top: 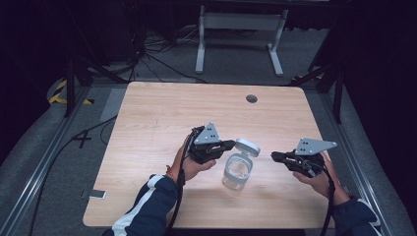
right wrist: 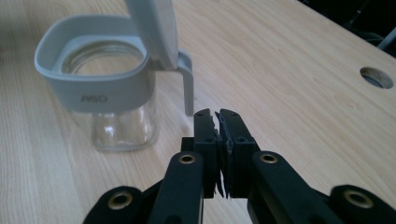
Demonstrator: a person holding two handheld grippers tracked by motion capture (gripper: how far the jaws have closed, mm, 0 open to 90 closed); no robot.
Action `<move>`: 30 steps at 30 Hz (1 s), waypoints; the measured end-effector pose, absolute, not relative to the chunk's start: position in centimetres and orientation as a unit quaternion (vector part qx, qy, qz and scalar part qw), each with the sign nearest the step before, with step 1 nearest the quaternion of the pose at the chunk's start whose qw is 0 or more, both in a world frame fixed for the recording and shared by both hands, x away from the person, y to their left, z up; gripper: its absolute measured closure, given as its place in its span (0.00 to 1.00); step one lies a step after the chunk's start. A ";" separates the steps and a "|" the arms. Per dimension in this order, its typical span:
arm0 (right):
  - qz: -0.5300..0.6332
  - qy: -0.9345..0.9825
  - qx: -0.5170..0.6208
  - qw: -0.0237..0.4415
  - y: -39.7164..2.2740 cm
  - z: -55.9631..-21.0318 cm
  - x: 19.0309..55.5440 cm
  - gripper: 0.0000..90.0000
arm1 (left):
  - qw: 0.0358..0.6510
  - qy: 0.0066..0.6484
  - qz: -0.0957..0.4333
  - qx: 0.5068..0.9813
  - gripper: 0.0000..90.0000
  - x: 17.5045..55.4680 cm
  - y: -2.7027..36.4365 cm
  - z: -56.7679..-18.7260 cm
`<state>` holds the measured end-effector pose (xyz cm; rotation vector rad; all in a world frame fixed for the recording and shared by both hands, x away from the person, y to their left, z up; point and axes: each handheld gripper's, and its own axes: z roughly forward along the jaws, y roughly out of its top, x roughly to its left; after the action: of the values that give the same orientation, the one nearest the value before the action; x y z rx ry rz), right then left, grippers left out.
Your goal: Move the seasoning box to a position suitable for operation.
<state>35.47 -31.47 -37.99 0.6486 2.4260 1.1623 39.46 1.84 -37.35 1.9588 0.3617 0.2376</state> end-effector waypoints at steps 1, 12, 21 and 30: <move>0.409 0.863 0.230 0.186 -31.5 -38.2 35.4 0.96 | 0.538 0.151 0.101 0.823 0.97 39.6 1.8 -37.4; 0.409 0.867 0.224 0.178 -32.3 -39.4 34.5 0.94 | 0.539 0.147 0.091 0.825 0.96 39.9 1.4 -37.5; 0.403 0.867 0.237 0.171 -33.6 -40.4 33.8 0.91 | 0.516 0.128 0.118 0.839 0.94 38.9 3.2 -37.2; 0.401 0.861 0.254 0.179 -35.3 -40.5 33.5 0.87 | 0.474 0.143 0.145 0.857 0.92 38.0 6.3 -38.5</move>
<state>33.46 -35.26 -40.54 0.7191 2.4354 1.1348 37.97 6.29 -38.47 2.0960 0.3494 0.3540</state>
